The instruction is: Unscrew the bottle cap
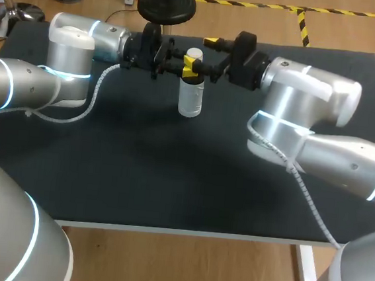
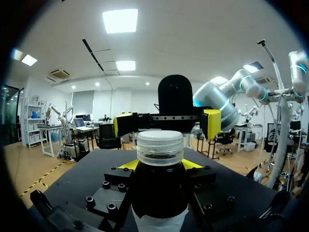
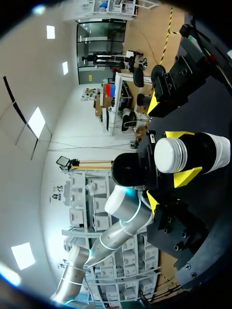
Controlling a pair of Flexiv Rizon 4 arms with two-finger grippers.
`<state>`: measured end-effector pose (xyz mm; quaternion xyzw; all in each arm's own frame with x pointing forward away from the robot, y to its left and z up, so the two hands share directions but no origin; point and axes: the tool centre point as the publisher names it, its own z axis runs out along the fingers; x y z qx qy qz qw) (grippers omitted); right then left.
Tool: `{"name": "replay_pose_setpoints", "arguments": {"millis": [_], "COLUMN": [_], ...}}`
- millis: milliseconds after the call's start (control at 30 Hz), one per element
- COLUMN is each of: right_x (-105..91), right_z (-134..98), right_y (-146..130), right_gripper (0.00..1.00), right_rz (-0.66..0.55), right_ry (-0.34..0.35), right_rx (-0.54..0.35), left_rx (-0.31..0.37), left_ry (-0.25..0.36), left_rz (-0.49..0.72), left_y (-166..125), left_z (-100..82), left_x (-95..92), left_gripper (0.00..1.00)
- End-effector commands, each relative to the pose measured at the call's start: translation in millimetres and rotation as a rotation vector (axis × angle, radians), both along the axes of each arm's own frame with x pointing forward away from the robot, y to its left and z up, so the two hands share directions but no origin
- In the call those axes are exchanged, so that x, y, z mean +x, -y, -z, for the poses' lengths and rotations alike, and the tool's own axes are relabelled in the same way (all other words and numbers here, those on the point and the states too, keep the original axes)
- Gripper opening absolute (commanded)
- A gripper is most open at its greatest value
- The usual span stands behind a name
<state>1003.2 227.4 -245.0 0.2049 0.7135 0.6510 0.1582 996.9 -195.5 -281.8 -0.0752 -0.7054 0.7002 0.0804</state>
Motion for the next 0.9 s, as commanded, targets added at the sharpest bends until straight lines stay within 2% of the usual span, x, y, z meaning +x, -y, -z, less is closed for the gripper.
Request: {"name": "replay_pose_setpoints", "arguments": {"millis": [33, 900], "right_x": [2.0, 13.2], "right_z": [3, 3], "right_y": [-4, -10], "right_gripper": [1.0, 1.0], "right_rz": [0.012, 0.124], "right_ry": [-0.002, 0.011], "right_rx": [0.002, -0.008], "left_rx": [0.001, 0.001], "left_ry": [0.0, 0.0], "left_rz": [0.002, 0.002], "left_y": [0, 0], "left_z": [-0.3, -0.3], "left_x": [0.5, 0.5], "left_gripper": [0.0, 0.0]}}
